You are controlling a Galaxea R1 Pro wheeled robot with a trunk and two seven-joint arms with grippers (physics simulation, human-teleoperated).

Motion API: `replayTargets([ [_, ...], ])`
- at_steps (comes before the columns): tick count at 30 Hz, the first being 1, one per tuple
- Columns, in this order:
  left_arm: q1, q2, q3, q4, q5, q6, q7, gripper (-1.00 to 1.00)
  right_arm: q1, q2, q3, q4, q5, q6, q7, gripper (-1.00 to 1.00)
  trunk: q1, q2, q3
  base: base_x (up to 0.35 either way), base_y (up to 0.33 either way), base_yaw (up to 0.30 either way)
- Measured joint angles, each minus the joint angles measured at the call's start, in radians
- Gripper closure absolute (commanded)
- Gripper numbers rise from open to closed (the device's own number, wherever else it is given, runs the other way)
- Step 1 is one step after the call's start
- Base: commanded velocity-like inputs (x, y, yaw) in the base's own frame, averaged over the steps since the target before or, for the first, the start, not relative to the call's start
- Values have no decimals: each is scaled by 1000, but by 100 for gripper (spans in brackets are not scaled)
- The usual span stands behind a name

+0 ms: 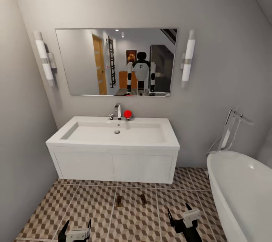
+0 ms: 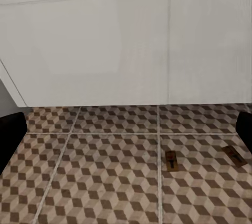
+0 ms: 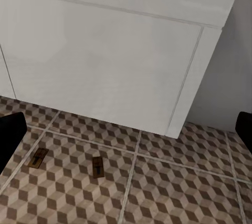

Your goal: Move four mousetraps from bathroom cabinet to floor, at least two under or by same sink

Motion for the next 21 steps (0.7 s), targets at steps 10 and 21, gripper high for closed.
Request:
replayTargets([
  [10,0,0,0,0,0,0,0,-100,0,0,0,1,0,0,0,-100,0,0,0,0,0,0],
  [21,0,0,0,0,1,0,0,-100,0,0,0,1,0,4,0,-100,-42,77,35,0,0,0],
])
